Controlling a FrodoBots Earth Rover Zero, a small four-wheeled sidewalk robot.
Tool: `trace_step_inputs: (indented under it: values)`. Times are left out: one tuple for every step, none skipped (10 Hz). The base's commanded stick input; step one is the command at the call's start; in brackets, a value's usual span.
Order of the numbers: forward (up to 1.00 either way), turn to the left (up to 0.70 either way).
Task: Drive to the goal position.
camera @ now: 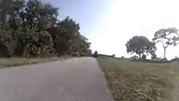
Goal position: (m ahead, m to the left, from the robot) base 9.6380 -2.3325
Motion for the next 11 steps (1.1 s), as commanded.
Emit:
trace_step_inputs:
  values:
    - [1.00, 0.00]
    - [1.00, 0.00]
    - [1.00, 0.00]
    - [1.00, 0.00]
    - [1.00, 0.00]
    - [1.00, 0.00]
    - [1.00, 0.00]
    - [1.00, 0.00]
    - [1.00, 0.00]
    - [1.00, 0.00]
    - [1.00, 0.00]
